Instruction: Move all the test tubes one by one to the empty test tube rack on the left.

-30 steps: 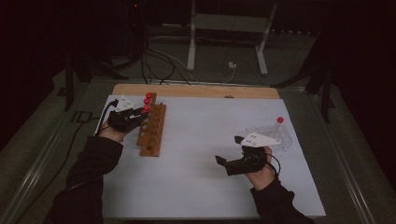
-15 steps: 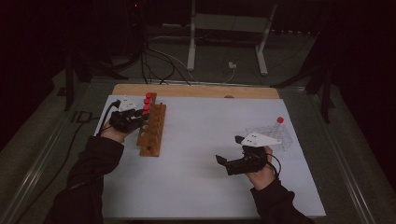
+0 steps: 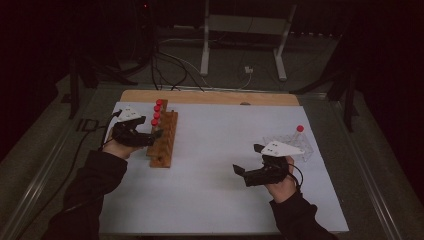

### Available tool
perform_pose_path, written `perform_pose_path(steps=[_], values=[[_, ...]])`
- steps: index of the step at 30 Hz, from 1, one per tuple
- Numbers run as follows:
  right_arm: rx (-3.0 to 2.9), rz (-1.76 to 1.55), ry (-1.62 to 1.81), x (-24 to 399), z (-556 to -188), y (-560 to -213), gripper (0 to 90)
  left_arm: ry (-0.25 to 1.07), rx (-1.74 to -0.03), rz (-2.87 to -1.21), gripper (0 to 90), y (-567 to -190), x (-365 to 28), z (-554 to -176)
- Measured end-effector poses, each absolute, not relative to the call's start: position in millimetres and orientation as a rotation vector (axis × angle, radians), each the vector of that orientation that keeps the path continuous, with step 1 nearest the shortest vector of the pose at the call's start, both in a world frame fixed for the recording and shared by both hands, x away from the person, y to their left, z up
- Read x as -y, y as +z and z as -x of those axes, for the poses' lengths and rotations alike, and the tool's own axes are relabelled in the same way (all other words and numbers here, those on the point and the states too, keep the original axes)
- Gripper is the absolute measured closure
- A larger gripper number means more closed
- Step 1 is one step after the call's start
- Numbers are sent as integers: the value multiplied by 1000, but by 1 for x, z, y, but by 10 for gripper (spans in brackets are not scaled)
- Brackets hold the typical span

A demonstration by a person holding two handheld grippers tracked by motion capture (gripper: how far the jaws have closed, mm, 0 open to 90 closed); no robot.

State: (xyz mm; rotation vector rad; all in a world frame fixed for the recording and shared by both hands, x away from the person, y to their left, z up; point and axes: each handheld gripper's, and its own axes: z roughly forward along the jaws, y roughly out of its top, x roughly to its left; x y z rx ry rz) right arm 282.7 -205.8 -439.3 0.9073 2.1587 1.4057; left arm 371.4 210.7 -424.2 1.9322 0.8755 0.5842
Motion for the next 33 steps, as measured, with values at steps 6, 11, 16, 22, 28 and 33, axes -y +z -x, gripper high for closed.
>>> perform_pose_path(steps=[6,11,16,22,28,33], values=[[-2156,-911,1392,207,-284,-440,0,520,-826,-1902,79,-423,-214,-351],[-2150,-906,1384,209,-285,-437,0,464,-740,-1891,23,-427,-215,-334],[-2132,-903,1383,213,-286,-432,0,458,-698,-1901,21,-433,-211,-317],[-2104,-917,1378,223,-289,-425,0,431,-656,-1915,11,-443,-204,-302],[-2066,-930,1358,236,-293,-419,0,421,-637,-1912,11,-454,-202,-293],[-2025,-948,1357,249,-298,-415,0,431,-643,-1913,11,-463,-202,-288]])
